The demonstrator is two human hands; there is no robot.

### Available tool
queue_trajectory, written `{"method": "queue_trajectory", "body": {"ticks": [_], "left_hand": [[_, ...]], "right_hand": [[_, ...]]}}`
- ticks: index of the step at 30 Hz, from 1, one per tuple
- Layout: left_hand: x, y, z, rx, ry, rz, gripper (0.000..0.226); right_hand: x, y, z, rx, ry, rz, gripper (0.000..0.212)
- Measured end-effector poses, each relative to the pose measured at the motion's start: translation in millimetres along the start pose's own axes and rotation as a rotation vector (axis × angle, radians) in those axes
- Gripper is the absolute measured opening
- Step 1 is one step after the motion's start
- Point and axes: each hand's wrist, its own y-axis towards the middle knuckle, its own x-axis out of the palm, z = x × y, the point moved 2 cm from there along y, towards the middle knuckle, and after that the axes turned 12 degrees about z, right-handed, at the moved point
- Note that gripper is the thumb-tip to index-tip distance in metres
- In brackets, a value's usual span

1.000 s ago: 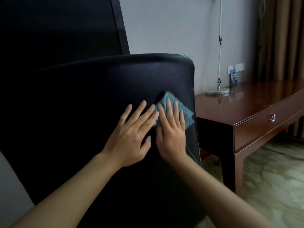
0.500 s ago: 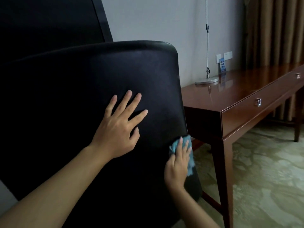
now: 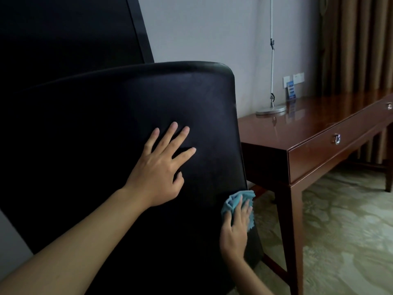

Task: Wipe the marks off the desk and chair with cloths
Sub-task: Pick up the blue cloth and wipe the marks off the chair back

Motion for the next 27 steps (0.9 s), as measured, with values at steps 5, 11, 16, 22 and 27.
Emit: {"method": "queue_trajectory", "body": {"ticks": [5,11,16,22,27], "left_hand": [[-15.1,1.9,8.7,-0.051,-0.031,-0.025,0.075],[-57.3,-1.0,0.9,-0.198,-0.036,0.142,0.063],[-86.4,-17.6,-30.4,-0.214,0.028,0.123,0.054],[-101.9,-34.0,-46.2,-0.299,0.023,0.133,0.051],[-112.2,-42.9,-60.1,-0.344,0.032,0.172,0.054]], "right_hand": [[9.8,36.7,-96.6,-0.061,0.131,0.009,0.052],[15.6,44.7,-249.2,-0.531,0.322,-0.026,0.054],[21.7,-9.5,-202.1,-1.096,-0.009,-0.114,0.056],[9.9,58.9,-274.6,-0.762,0.121,0.107,0.057],[26.5,27.6,-299.6,-0.849,0.152,0.175,0.061]]}}
